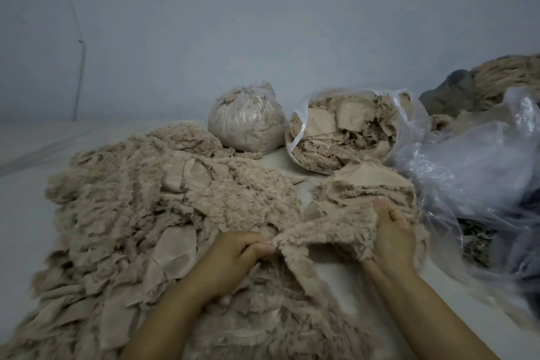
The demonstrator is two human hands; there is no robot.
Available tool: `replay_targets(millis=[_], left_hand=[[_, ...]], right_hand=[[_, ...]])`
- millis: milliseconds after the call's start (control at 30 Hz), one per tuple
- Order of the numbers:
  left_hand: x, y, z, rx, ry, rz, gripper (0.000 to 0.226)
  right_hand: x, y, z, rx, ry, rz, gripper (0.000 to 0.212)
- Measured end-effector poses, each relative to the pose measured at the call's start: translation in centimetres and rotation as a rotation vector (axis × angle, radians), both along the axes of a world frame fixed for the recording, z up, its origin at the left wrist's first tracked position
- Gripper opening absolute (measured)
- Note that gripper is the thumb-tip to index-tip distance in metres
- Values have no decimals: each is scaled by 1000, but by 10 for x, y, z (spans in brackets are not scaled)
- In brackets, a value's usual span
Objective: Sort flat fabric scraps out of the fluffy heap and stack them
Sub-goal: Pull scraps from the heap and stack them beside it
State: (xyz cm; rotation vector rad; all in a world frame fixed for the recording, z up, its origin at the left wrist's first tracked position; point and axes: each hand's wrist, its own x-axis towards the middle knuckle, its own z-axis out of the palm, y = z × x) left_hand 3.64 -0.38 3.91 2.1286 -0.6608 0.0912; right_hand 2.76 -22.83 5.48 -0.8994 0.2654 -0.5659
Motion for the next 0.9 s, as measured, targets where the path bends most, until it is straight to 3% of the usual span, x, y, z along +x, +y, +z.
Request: replay_targets(millis=[133, 233, 267, 333, 433, 533, 633, 700, 800, 900], left_hand=[[0, 1, 1, -45, 58, -20, 39], [-5, 0, 4, -131, 78, 25, 19], [-8, -4, 4, -160, 115, 49, 23], [-15, -15, 2, -181, 114, 72, 65], [-23, -31, 1, -172, -24, 82, 67], [-22, -36, -3, -474, 192, 89, 51], [-23, -38, 1, -926, 558, 86, 33], [-21, -37, 5, -1133, 706, 63, 32], [-21, -33, 11, -1148, 769, 32, 42], [-18, -30, 12, -1131, 746, 101, 43]], right_hand=[[1, 4, 3, -5, 17, -30, 28], [-10, 12, 7, -250, 48, -40, 23], [-14, 19, 5, -348, 55, -9, 20], [-22, 37, 0, -441, 41, 126, 14], [-27, 55, -8, -396, -52, 396, 8], [-27, 56, -9, -324, -158, 542, 17], [-22, 46, -12, -427, -85, 333, 16], [-22, 42, -14, -554, 33, 303, 21], [-29, 46, -18, -534, 151, 590, 43], [-31, 50, -24, -550, 156, 648, 28]])
